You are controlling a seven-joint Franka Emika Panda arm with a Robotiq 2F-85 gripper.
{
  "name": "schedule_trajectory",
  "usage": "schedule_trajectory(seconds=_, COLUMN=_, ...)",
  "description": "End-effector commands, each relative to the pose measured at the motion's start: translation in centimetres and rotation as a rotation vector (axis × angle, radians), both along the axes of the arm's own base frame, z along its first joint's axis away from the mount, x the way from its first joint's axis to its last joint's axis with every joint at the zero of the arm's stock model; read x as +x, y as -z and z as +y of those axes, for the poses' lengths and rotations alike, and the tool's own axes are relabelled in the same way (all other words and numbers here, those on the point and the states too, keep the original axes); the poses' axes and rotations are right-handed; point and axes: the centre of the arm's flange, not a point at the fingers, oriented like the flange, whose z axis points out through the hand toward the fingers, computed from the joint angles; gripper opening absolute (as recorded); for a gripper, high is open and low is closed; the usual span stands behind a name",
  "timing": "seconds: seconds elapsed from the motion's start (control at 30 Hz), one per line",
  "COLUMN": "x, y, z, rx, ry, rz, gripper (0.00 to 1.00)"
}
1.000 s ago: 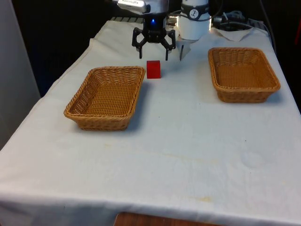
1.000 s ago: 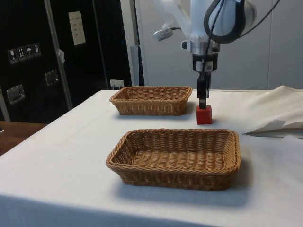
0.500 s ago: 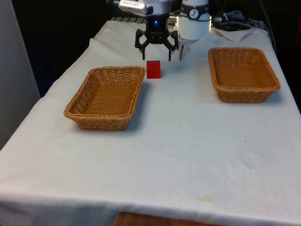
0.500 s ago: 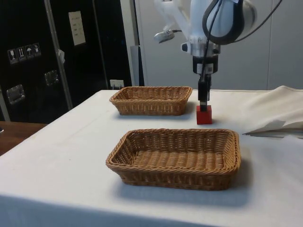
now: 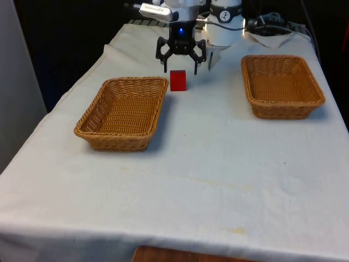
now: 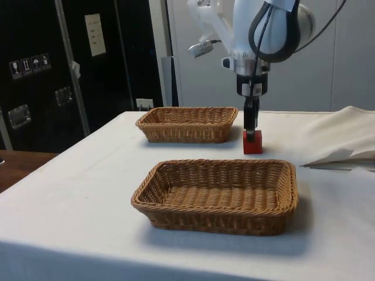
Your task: Pick up the red cube and place it into the right basket.
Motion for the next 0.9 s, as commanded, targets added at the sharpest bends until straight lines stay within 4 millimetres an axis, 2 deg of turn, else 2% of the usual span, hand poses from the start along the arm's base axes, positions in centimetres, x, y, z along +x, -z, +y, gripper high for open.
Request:
schedule_trajectory(seconds=0.0, x=-0.4, y=-0.1, z=0.6, rx=0.016, ry=0.001, rz=-0.015, gripper=1.00)
schedule_trajectory(seconds=0.17, x=-0.5, y=0.3, z=0.7, rx=0.016, ry=0.004, rz=-0.007, gripper=1.00)
schedule_trajectory(seconds=0.2, x=-0.1, y=0.3, z=0.1, rx=0.000, ry=0.003, rz=0.008, gripper=1.00)
schedule_trajectory(seconds=0.23, x=-0.4, y=0.3, z=0.7, rx=0.016, ry=0.004, rz=-0.006, gripper=1.00)
schedule_trajectory(seconds=0.43, x=-0.1, y=0.5, z=0.6, rx=0.011, ry=0.006, rz=-0.002, gripper=1.00)
schedule_trajectory(seconds=0.47, x=0.2, y=0.5, z=0.1, rx=-0.005, ry=0.005, rz=0.011, gripper=1.00)
schedule_trajectory(seconds=0.5, x=0.0, y=0.5, z=0.6, rx=0.010, ry=0.007, rz=-0.002, gripper=1.00)
schedule_trajectory(seconds=0.73, x=0.5, y=0.6, z=0.4, rx=0.003, ry=0.011, rz=-0.001, gripper=1.00)
schedule_trajectory(seconds=0.77, x=0.8, y=0.7, z=-0.2, rx=-0.015, ry=0.011, rz=0.014, gripper=1.00)
schedule_trajectory(seconds=0.87, x=0.5, y=0.8, z=0.3, rx=0.001, ry=0.013, rz=0.003, gripper=1.00)
